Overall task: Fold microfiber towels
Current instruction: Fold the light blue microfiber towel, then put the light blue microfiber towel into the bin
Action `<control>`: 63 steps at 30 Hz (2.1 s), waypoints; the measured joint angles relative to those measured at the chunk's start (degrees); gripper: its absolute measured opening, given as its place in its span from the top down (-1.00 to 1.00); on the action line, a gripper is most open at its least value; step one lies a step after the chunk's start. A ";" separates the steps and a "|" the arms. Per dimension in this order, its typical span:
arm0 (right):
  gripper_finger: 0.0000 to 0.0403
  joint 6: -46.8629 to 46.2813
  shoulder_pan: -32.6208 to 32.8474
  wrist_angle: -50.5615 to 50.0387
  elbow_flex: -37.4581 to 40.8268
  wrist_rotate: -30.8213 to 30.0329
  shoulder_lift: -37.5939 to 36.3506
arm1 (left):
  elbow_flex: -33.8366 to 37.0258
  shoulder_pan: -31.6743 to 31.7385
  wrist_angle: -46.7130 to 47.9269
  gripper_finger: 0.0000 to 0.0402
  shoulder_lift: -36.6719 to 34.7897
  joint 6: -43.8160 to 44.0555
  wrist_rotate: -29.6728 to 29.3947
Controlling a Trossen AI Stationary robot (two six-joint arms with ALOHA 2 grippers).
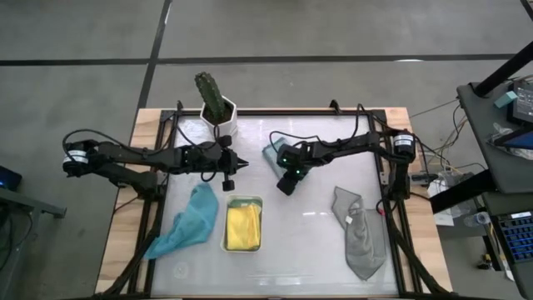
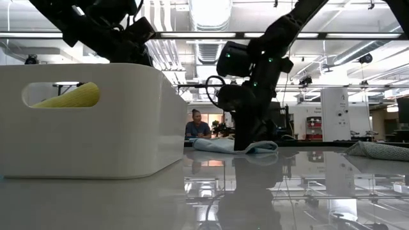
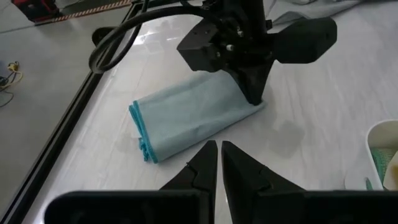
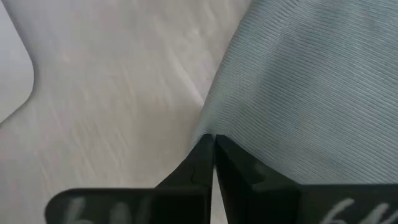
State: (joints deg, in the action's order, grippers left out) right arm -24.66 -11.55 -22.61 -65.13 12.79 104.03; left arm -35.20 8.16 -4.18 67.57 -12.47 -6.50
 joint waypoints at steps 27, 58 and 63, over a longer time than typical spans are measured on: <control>0.55 4.05 -9.25 8.51 8.39 -2.31 -17.24 | 0.04 -0.09 -5.54 0.96 0.02 6.19 0.04; -0.05 12.74 -22.75 15.25 1.71 29.73 5.50 | 0.04 -0.42 -9.36 0.96 0.02 10.06 0.04; 0.18 14.91 -22.53 15.01 1.52 30.17 7.28 | 0.04 -0.42 -10.27 0.96 0.02 10.32 0.04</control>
State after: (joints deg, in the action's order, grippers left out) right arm -9.76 -34.08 -7.60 -63.61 42.96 111.31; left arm -35.16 7.75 -14.45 67.59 -2.15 -6.46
